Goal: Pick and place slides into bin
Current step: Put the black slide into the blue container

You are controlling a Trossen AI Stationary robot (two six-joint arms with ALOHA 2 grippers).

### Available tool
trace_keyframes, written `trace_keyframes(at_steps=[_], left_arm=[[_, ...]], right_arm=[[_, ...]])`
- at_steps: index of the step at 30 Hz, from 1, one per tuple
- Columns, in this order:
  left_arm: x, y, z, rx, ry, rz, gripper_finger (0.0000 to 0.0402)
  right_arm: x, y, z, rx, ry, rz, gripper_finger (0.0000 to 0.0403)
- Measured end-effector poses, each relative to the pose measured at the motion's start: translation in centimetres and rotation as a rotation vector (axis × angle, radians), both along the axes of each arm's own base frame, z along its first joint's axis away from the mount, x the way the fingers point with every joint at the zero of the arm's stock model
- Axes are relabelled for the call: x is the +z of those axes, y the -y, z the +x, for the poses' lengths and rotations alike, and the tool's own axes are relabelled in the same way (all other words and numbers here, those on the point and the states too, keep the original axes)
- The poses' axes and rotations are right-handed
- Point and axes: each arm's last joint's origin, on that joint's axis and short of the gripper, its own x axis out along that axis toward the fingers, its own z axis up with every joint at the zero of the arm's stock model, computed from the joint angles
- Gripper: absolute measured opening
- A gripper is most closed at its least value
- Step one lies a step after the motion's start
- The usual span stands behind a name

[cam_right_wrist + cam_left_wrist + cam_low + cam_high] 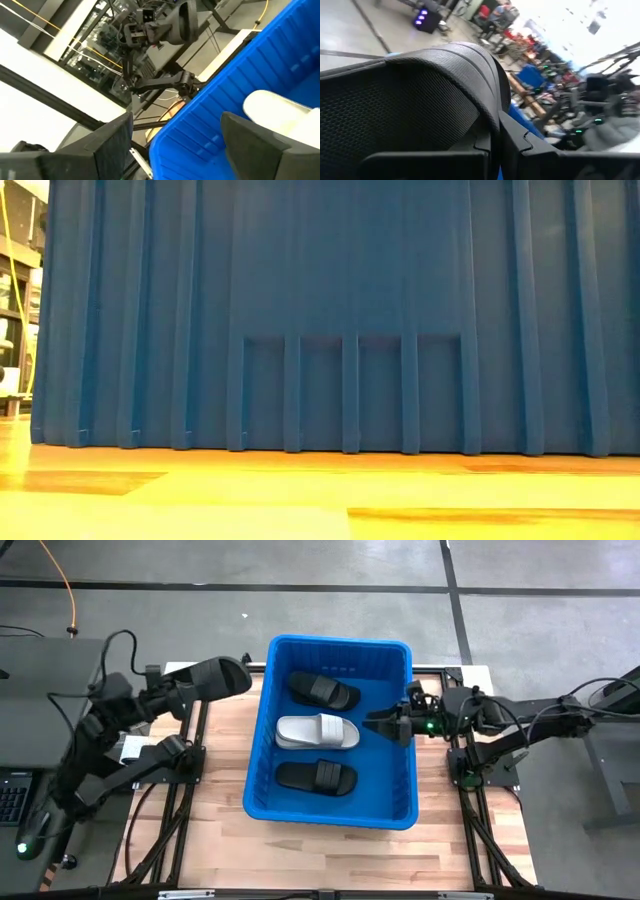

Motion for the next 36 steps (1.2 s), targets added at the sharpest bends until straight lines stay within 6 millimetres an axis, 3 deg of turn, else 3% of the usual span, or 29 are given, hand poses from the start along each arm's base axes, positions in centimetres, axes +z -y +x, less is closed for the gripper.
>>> trace_keyframes(at_steps=[7, 11, 24, 30, 36], left_arm=[[2.0, -0.4, 0.9, -0.132, 0.074, 0.050, 0.0000], [2.8, -1.3, 2.0, -0.208, 0.112, 0.085, 0.0000], [5.2, -5.7, 8.4, -0.371, 0.269, 0.248, 0.0000], [3.6, -6.8, 12.4, -0.483, 0.228, 0.138, 0.0000], [2.2, -6.3, 15.2, -0.580, 0.194, 0.032, 0.0000]], right_arm=[[-0.8, -0.4, 1.3, -0.010, -0.024, 0.063, 0.0288], [-1.2, 0.2, 2.0, -0.124, -0.019, 0.121, 0.0288], [-1.9, 0.9, 2.8, -0.264, -0.028, 0.169, 0.0288], [-1.9, 0.8, 2.9, -0.230, -0.035, 0.153, 0.0288], [-2.7, 0.8, 2.7, -0.235, -0.130, 0.080, 0.0288]])
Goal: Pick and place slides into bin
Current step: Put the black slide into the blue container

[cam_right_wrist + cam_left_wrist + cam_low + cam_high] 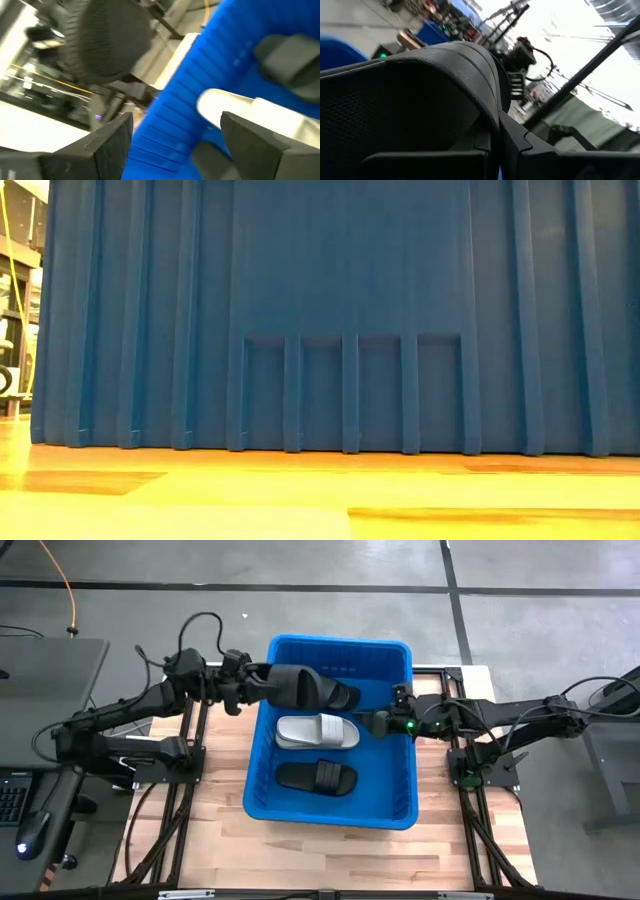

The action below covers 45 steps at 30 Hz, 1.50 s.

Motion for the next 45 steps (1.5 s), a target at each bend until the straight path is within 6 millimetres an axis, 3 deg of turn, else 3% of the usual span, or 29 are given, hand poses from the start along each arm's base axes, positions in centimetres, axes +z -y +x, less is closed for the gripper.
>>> trace_keyframes(at_steps=[13, 22, 37, 41, 45], left_arm=[[-1.8, 2.6, 2.6, -0.102, -0.123, -0.136, 0.0000], [-2.4, 2.6, 3.2, -0.075, -0.155, -0.140, 0.0000], [-3.4, 2.9, 4.9, -0.107, -0.184, -0.144, 0.0000], [-3.4, 2.8, 4.9, -0.109, -0.188, -0.151, 0.0000], [-3.4, 2.8, 4.9, -0.108, -0.184, -0.147, 0.0000]], right_arm=[[-0.7, 0.0, 0.0, 0.061, -0.148, -0.246, 0.0288], [0.2, -1.4, 2.1, 0.102, 0.025, -0.328, 0.0294], [-2.6, -2.8, 6.3, 0.120, 0.059, -0.201, 0.0293], [-3.0, -2.8, 6.6, 0.109, 0.056, -0.146, 0.0274], [-3.0, -2.8, 6.5, 0.106, 0.066, -0.117, 0.0206]])
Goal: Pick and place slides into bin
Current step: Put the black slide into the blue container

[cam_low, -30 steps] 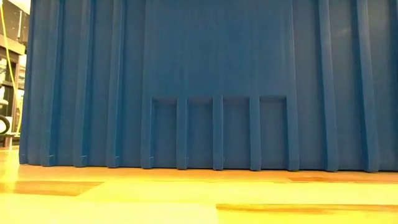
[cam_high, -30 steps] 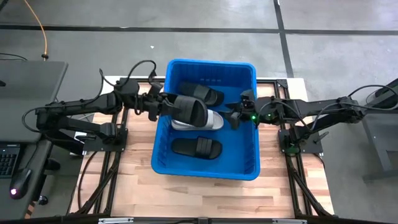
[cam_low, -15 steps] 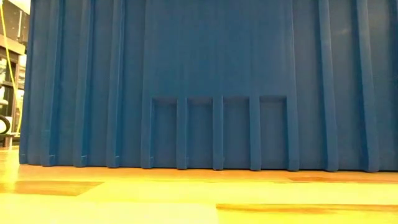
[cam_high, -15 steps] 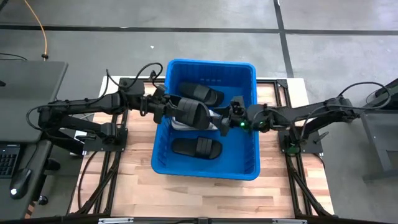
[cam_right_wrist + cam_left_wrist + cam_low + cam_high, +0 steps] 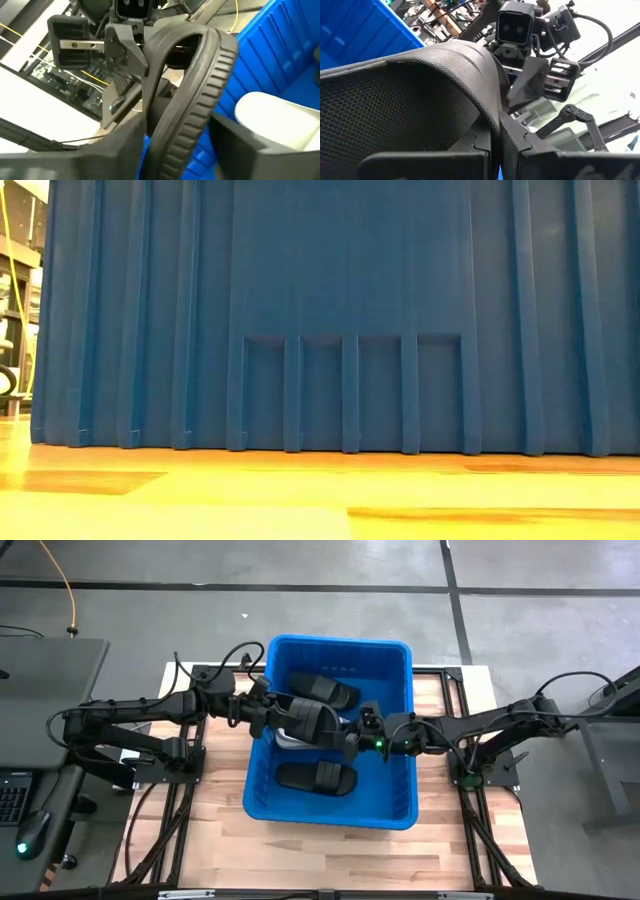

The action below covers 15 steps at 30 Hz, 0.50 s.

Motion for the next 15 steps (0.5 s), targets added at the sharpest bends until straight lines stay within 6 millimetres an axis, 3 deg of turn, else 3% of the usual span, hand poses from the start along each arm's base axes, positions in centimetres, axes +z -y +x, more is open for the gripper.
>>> trace_keyframes(at_steps=[5, 10, 15], left_arm=[[0.1, 0.0, -0.1, -0.001, 0.005, 0.002, 0.0005], [0.0, 0.0, 0.0, -0.008, 0.004, 0.017, 0.0021], [0.8, 0.4, -0.8, -0.036, 0.035, 0.030, 0.0046]], right_arm=[[-0.2, 0.4, 0.0, 0.011, -0.011, 0.060, 0.0033], [-0.3, 0.6, -0.6, -0.004, -0.038, 0.174, 0.0015], [0.9, -0.6, -2.6, 0.028, -0.039, 0.225, 0.0015]])
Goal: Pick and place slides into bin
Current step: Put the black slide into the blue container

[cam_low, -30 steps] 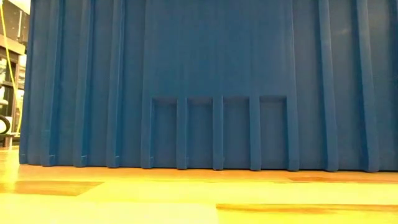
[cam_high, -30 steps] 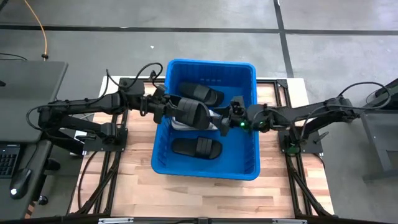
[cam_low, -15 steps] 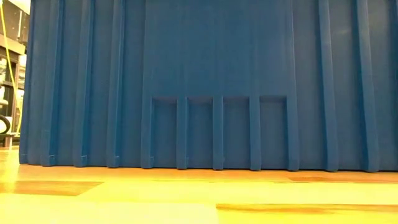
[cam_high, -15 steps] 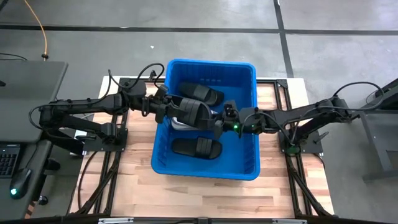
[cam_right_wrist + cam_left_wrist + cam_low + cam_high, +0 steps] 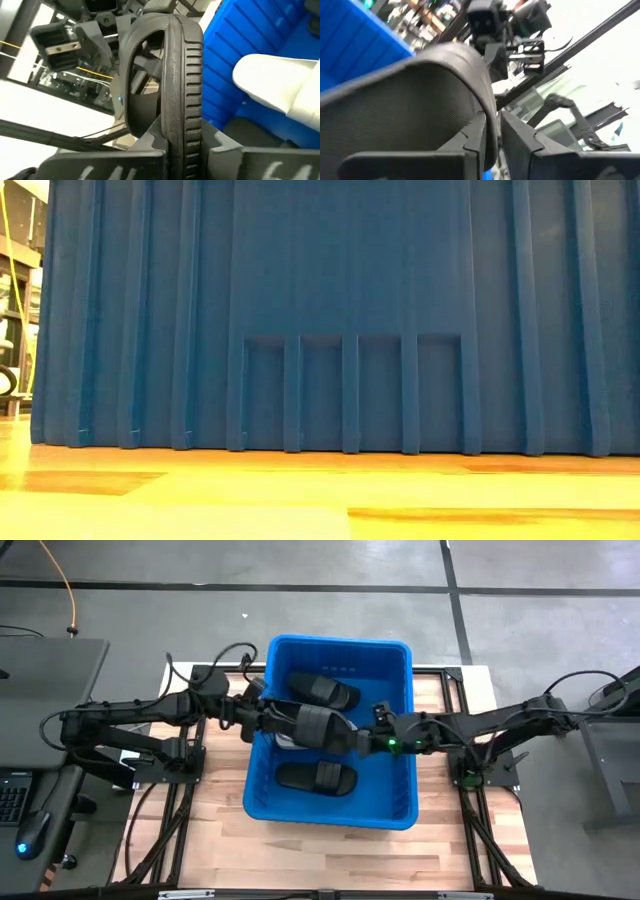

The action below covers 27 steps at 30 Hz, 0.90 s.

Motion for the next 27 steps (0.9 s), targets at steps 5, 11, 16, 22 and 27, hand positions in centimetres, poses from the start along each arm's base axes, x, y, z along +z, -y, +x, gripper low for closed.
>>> trace_keyframes(at_steps=[5, 11, 16, 22, 27], left_arm=[[1.9, 0.2, -1.4, 0.070, 0.124, 0.087, 0.0069], [3.2, 1.0, -5.8, 0.351, 0.107, 0.239, 0.0073], [2.2, 2.4, -11.2, 0.460, 0.167, 0.212, 0.0073], [-0.1, 3.8, -17.5, 0.639, 0.198, 0.198, 0.0074], [-0.6, 4.6, -20.9, 0.682, 0.255, 0.280, 0.0074]], right_arm=[[1.2, -1.0, -2.8, -0.057, -0.003, 0.020, 0.0014], [1.5, -1.7, -4.0, -0.102, -0.012, 0.031, 0.0014], [1.7, -2.2, -4.1, -0.069, 0.019, 0.092, 0.0014], [1.7, -2.7, -3.8, 0.014, 0.031, 0.315, 0.0014], [-0.4, -2.9, -2.6, -0.016, -0.099, 0.450, 0.0014]])
